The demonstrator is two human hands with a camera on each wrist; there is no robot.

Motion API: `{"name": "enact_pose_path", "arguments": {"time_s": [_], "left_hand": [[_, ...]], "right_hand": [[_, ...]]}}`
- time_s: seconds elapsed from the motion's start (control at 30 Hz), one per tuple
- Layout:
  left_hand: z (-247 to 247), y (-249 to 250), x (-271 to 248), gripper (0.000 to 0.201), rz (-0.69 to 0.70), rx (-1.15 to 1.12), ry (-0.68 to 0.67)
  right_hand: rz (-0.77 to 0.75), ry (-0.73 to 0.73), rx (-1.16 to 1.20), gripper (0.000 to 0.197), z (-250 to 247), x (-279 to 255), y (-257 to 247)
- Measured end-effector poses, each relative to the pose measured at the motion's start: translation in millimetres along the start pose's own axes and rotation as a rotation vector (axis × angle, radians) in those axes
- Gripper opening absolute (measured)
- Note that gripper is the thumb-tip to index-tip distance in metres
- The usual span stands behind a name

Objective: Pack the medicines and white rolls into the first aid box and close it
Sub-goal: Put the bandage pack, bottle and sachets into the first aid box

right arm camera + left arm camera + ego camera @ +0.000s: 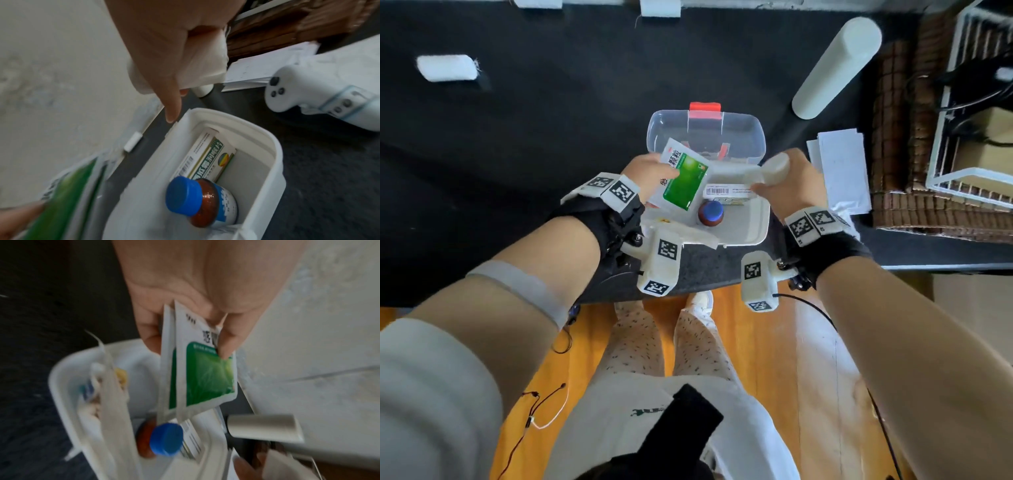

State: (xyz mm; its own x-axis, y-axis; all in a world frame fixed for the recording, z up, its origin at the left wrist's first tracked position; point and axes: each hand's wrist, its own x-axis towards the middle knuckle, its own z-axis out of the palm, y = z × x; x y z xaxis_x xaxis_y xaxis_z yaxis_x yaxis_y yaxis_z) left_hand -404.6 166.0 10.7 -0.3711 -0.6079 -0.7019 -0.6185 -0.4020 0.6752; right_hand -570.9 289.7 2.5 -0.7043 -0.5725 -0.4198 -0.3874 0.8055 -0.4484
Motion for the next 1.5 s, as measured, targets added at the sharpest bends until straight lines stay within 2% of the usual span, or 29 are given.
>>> {"name": "enact_pose_path", "arguments": {"time_s": [0.07, 0.13, 0.2, 0.23, 0.33, 0.47, 0.67, 0.77, 0.87, 1.1, 1.27, 1.4, 1.43, 1.5], "left_hand": [[24.2, 9.8, 0.0, 0.026, 0.038, 0.122, -0.02], [47.8, 12.6, 0.5, 0.01, 0.106, 0.25, -0.076], [67.0, 8.9, 3.8, 0.018, 0.164, 0.424, -0.126], [74.4, 6.3, 5.3, 0.015, 0.199, 0.533, -0.14], [89.8, -2.8, 11.1, 0.005, 0.249, 0.737, -0.087], [98.1, -10.2, 13.0, 0.024, 0.203, 0.751, -0.027], [102.2, -3.3, 16.3, 0.008, 0.24, 0.856, -0.059], [105.3, -1.8, 16.9, 0.015, 0.259, 0.848, -0.06], [107.6, -0.2, 18.8, 0.011, 0.281, 0.857, -0.044], [109.7, -3.4, 21.7, 0.027, 0.328, 0.775, -0.066], [109.1, -4.9, 23.6, 0.023, 0.366, 0.727, -0.015], [111.2, -12.8, 22.8, 0.035, 0.268, 0.756, -0.202], [111.4, -13.1, 21.1, 0.035, 0.261, 0.731, -0.228], [108.0, -11.0, 18.8, 0.031, 0.285, 0.653, -0.196]], "right_hand": [[0.089, 0.011, 0.092, 0.052, -4.9, -4.9, 10.4], [0.14, 0.039, 0.143, 0.058, -5.9, -8.4, 21.0], [0.168, 0.068, 0.195, 0.059, -4.5, -11.5, 31.3], [0.179, 0.074, 0.214, 0.058, -3.8, -13.1, 36.2], [0.192, 0.072, 0.23, 0.058, -1.5, -17.1, 50.0], [0.211, 0.058, 0.218, 0.06, 0.3, -18.6, 62.3], [0.235, 0.058, 0.242, 0.062, 1.9, -18.5, 67.9], [0.225, 0.055, 0.23, 0.062, 2.7, -17.4, 65.8], [0.212, 0.052, 0.213, 0.063, 4.2, -14.3, 64.2], [0.212, 0.029, 0.223, 0.065, 11.6, -10.0, 63.0], [0.205, 0.012, 0.21, 0.062, 15.9, -10.0, 62.7], [0.198, -0.013, 0.199, 0.063, 15.8, -12.3, 62.6], [0.192, -0.016, 0.202, 0.063, 15.6, -12.9, 62.3], [0.184, -0.017, 0.204, 0.062, 15.2, -13.5, 61.4]]}}
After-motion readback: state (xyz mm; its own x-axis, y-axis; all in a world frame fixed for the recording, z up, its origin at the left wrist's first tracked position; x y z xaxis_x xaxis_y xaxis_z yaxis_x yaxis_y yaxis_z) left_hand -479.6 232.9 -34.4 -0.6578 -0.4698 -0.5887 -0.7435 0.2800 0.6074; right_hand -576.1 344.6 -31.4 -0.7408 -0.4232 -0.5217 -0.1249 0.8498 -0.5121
